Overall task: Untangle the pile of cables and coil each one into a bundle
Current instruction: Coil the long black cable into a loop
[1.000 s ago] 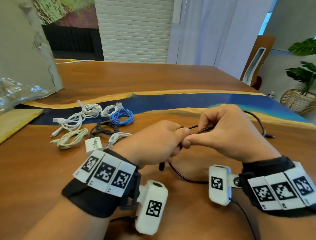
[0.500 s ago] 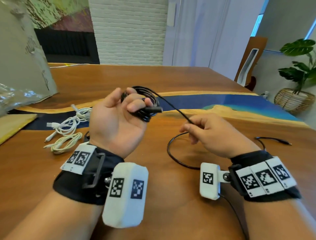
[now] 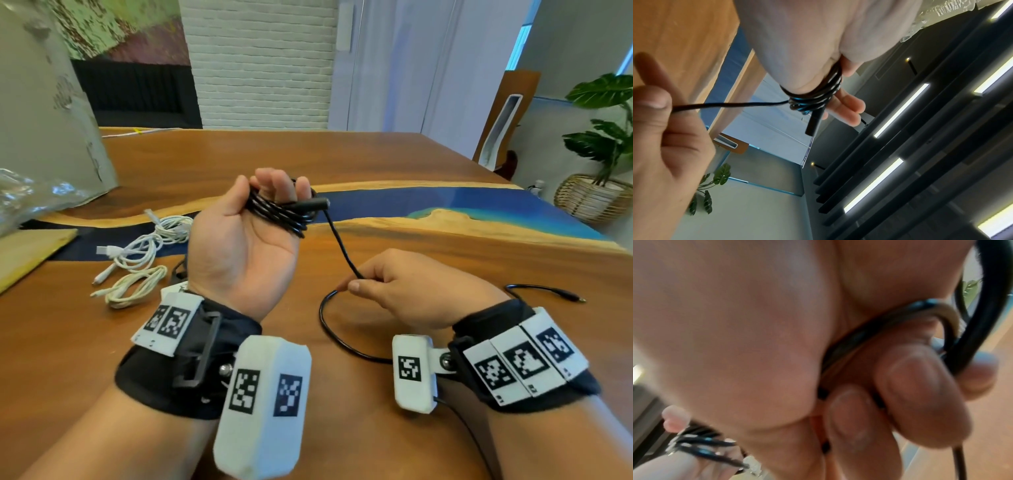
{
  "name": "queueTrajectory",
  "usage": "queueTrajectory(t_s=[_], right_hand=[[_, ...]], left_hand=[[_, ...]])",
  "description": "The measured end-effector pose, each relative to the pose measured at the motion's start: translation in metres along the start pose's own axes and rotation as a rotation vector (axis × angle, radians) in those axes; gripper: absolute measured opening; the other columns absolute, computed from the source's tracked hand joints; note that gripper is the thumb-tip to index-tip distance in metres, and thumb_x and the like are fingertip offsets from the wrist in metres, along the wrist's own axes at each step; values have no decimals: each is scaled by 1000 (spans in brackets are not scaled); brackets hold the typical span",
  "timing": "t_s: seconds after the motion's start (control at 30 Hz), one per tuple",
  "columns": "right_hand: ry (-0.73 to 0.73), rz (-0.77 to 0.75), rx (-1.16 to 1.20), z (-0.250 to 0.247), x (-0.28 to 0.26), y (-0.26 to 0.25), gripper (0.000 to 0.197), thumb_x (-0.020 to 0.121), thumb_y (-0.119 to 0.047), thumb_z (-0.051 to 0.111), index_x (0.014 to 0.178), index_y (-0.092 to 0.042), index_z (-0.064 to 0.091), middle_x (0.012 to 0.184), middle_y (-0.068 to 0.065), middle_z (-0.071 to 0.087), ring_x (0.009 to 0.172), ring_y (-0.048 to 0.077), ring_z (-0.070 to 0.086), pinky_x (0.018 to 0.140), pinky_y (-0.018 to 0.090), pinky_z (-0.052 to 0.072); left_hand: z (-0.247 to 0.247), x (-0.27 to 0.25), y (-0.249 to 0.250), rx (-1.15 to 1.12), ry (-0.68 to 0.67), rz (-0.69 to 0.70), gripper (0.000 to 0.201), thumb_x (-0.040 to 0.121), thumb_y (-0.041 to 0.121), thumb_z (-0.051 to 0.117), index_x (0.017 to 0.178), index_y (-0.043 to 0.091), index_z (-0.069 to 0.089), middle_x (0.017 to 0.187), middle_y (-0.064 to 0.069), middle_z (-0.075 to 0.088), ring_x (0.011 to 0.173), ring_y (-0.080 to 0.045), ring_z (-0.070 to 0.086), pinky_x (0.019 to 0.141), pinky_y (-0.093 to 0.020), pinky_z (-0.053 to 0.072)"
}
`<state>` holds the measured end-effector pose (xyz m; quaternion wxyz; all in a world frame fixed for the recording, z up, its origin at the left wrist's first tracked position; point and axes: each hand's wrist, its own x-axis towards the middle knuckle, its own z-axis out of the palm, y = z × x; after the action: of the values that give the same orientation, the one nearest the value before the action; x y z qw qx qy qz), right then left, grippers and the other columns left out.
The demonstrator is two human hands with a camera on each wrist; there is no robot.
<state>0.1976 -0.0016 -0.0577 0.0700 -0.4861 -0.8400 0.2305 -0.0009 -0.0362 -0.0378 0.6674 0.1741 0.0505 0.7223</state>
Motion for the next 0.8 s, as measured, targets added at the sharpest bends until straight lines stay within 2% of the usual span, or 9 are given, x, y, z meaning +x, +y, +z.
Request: queueTrajectory(t_s=[0.07,0.13,0.27,0.37,0.47,0.5,0.57,0.63,0.8], right_hand=[[-77,-41,-17,2,-1,-6,24,104,-46,51,113,-43,72,73,-27,67,67,-6,57,65,25,45],[-134,-94,-12,5,-1,-12,21,103,-45,53,107,-43,74,68,-22,66,57,0,51,59,25,41],[-202,-217,53,8,-6,-23,20,103,-45,55,102,-52,74,88,-8,75,70,6,61,71,28,50],[-154,-245,64,7,-13,-26,23,100,-51,56,100,-41,77,93,3,76,84,18,67,80,49,55],[-68,-311,156,-6,-24,-18,31,97,-40,66,82,-14,76,75,-7,68,94,8,67,99,42,51],[-35,-338,208,-10,-27,-16,31,96,-35,69,77,-11,74,67,-7,61,82,12,65,97,43,52],[40,-374,340,-18,-32,-12,23,94,-21,73,75,-8,76,58,-8,59,58,3,55,70,29,54],[132,-405,446,-23,-34,-9,16,88,-8,76,74,-1,76,65,-1,72,62,4,68,67,18,52],[389,-336,482,-22,-26,0,32,61,-34,89,70,-9,70,60,12,63,57,24,54,58,36,46]], left_hand=[[1,-2,-7,54,-42,-19,27,110,26,32,94,12,50,77,-1,66,76,-17,73,93,-38,58],[1,-4,-14,176,-88,-56,31,110,27,30,92,13,51,83,-3,70,89,-21,75,98,-40,55],[1,-7,-23,523,-169,-108,51,111,21,28,83,7,69,92,-13,75,99,-32,73,94,-38,55],[-4,-7,-24,883,-191,-129,35,111,19,32,109,-7,56,103,-16,76,101,-33,73,91,-38,58],[-8,-9,-25,1233,-215,-166,23,109,17,41,106,-2,53,95,-8,75,80,-13,71,73,-24,55],[-8,-11,-25,1344,-224,-176,19,109,17,43,100,4,54,88,-3,73,72,-8,67,68,-21,51],[-10,-12,-26,1467,-254,-209,21,108,18,44,96,4,54,77,-1,68,66,-10,62,68,-26,50],[-11,-14,-30,1496,-318,-297,24,109,20,42,97,1,52,71,-6,66,62,-20,60,72,-38,52],[-4,-19,-29,1227,-335,-491,40,108,29,37,74,15,51,52,-1,29,43,-17,23,69,-41,41]])
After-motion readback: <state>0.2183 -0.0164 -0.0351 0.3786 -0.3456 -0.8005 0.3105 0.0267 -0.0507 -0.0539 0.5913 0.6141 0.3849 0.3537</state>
